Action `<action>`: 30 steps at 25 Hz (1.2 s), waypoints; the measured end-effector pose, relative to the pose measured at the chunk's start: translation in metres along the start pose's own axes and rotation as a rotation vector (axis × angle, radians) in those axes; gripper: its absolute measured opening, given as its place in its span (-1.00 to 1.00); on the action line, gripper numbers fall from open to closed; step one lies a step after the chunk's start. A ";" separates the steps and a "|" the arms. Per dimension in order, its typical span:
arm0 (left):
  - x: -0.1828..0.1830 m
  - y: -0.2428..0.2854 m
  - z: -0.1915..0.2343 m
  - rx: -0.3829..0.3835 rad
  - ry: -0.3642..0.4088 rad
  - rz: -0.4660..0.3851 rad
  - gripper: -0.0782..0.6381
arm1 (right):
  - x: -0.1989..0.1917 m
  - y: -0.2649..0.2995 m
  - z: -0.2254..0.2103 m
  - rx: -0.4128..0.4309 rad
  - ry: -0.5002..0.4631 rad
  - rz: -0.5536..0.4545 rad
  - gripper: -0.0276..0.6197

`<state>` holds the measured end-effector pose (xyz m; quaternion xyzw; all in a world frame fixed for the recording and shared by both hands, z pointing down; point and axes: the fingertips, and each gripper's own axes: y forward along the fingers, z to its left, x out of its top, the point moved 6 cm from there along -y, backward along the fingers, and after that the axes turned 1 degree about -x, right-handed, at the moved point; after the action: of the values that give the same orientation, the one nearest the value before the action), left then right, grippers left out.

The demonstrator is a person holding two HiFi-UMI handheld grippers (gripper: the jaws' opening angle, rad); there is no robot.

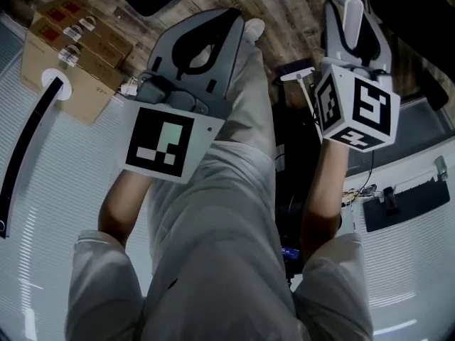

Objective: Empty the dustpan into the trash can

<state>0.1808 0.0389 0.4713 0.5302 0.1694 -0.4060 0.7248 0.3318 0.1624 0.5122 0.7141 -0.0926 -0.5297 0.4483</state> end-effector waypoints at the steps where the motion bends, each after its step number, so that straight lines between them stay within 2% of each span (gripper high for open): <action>1: 0.000 -0.001 -0.001 0.000 0.003 -0.005 -0.76 | -0.001 0.000 -0.002 -0.019 0.007 0.000 -0.50; 13: -0.015 -0.018 -0.012 -0.016 0.020 0.004 -0.76 | -0.013 -0.010 0.011 -0.046 0.009 -0.007 -0.53; 21: -0.027 -0.040 -0.014 -0.010 0.003 0.003 -0.76 | -0.014 -0.034 0.025 -0.085 0.035 -0.028 -0.53; 30: -0.019 -0.075 -0.014 0.002 0.001 -0.053 -0.76 | -0.002 -0.073 0.052 -0.096 0.048 -0.067 -0.53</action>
<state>0.1141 0.0515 0.4316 0.5265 0.1831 -0.4249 0.7133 0.2624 0.1777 0.4577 0.7070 -0.0323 -0.5307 0.4663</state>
